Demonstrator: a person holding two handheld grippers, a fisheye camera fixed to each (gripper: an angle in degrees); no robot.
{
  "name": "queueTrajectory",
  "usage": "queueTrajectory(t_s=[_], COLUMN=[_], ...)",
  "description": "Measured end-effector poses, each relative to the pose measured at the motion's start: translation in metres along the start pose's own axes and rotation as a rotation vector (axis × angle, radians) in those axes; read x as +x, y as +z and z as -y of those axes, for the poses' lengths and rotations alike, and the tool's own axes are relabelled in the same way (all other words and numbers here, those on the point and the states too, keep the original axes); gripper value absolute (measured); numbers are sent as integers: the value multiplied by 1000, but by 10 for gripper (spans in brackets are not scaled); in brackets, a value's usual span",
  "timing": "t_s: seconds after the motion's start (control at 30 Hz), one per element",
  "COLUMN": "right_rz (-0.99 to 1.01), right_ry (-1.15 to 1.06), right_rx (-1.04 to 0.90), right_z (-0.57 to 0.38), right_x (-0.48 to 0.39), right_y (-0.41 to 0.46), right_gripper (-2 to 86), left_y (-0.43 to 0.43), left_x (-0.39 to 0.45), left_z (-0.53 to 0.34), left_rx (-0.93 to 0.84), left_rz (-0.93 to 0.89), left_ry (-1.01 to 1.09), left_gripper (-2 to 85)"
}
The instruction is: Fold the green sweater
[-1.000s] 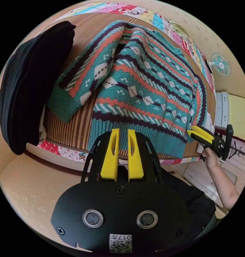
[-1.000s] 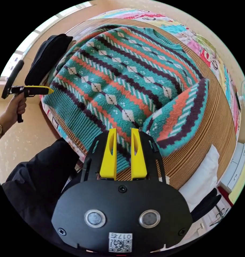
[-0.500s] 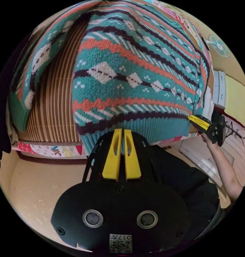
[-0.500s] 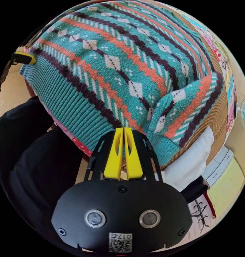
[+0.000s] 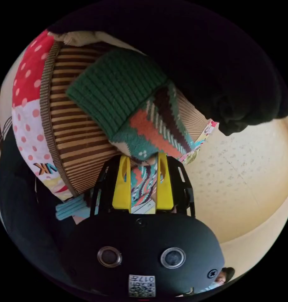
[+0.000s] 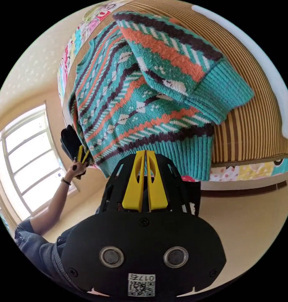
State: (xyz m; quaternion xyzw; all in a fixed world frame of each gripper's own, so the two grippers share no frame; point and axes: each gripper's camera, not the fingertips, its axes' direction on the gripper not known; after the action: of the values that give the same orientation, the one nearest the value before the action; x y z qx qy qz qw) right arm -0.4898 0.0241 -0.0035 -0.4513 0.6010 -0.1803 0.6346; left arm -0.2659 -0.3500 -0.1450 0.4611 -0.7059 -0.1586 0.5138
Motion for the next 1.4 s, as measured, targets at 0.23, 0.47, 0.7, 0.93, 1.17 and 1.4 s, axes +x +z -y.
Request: queueTrajectory(t_s=[0.23,0.47,0.7,0.93,1.17,1.4], right_rz=[452,823,1067,390,-399,20], right_ry=[280,493,544,147,-97,-323], right_rx=[122,232,504,321,20,-60], right_z=[-45,-59,-61,-50,-64,-83], right_x=[33,66,85,25,-38,-56], right_y=[-45,-78,-150,-246,-162,-238], right_gripper=[52,108,111,133,132,43], left_y=[-30,-61,161,168,158,170], left_x=[69,261,254,108,49,32], left_z=[-52,-167,-363,-301,-304,-320], left_rx=[82,194,-294,-337,-353,-418], left_rz=[-337,37,253,390,651,707], left_ry=[139,872,1427,1042,976,969], left_gripper=[40,42,93,95,88,78])
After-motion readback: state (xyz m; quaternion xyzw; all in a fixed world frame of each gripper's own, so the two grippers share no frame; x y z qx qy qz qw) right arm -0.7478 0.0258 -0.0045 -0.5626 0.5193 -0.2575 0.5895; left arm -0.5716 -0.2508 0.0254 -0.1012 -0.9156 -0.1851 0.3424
